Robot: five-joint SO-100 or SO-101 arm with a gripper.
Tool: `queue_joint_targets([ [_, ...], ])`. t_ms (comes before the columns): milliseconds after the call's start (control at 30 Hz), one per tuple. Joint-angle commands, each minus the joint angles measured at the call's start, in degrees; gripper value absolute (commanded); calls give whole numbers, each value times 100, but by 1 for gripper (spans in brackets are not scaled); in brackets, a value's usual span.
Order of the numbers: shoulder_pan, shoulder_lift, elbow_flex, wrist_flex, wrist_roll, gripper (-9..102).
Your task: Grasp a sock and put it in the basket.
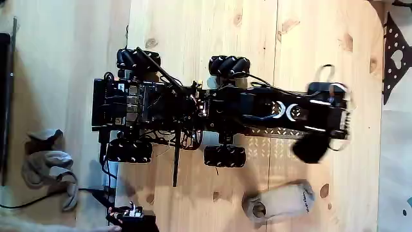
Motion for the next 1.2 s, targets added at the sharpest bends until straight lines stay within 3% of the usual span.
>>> queue_joint_targets([
  [0,-79,316,721,-589,-167,0],
  [133,-176,369,1485,-1362,-211,0],
  [400,-475,360,2689,-1951,-993,0],
  [433,-483,360,2830,-1951,-1151,4],
  [500,-396,316,2971,-1978,-1266,40],
  [567,-343,316,2997,-1907,-1380,53],
  [800,-642,923,2936,-1890,-1292,53],
  [967,-1160,1714,2900,-1635,-703,52],
  [1167,-800,1696,2347,-3006,-123,52],
])
